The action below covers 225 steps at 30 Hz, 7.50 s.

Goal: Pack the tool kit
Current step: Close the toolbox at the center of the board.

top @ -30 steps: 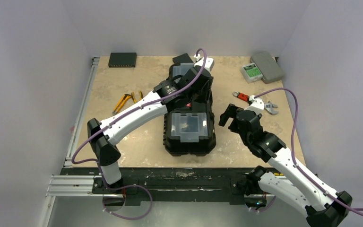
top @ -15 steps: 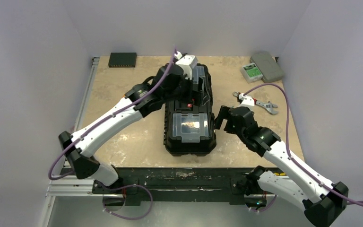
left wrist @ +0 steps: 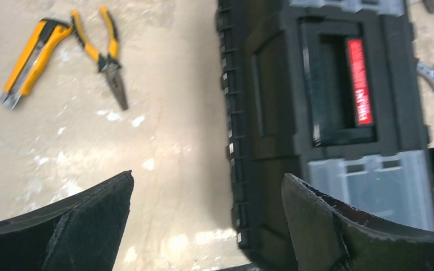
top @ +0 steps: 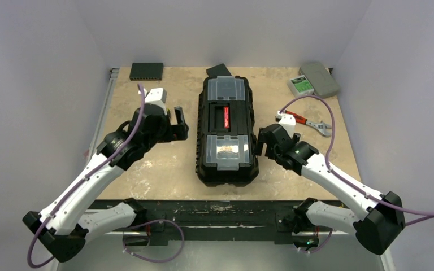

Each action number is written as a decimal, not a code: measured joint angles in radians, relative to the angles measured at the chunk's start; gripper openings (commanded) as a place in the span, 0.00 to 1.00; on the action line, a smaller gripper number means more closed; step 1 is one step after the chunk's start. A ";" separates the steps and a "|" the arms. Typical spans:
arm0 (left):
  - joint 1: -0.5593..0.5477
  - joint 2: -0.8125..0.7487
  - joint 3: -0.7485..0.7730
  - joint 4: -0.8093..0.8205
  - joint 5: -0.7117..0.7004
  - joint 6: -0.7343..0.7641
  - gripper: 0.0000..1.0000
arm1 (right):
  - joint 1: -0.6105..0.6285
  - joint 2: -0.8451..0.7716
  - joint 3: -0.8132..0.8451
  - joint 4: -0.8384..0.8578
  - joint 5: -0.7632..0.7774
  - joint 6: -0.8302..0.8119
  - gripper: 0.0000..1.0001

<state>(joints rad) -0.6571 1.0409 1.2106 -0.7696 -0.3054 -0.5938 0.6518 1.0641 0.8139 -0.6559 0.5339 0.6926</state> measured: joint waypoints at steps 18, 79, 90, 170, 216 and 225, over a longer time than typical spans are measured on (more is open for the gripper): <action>0.030 -0.013 -0.089 0.004 0.146 0.066 0.95 | 0.354 0.292 0.119 0.255 -0.112 0.040 0.98; -0.310 0.024 -0.105 0.047 -0.024 0.238 0.81 | -0.131 0.685 -0.195 1.076 -1.267 0.079 0.00; -0.459 0.100 -0.014 0.020 -0.011 0.246 0.63 | -0.126 0.479 -0.259 1.024 -1.288 0.063 0.00; -0.383 0.513 0.124 -0.123 0.187 -0.009 0.00 | -0.109 0.114 -0.346 0.716 -1.081 0.020 0.49; -0.351 0.503 0.126 -0.166 0.253 0.034 0.00 | -0.089 -0.454 -0.642 0.839 -0.799 0.200 0.94; -0.380 0.608 0.124 -0.073 0.373 0.028 0.00 | -0.089 -0.475 -0.634 0.741 -0.743 0.196 0.94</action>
<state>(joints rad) -1.0367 1.6493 1.3346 -0.8425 0.0677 -0.5655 0.5629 0.5888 0.1795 0.0853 -0.2092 0.8890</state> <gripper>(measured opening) 0.043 0.937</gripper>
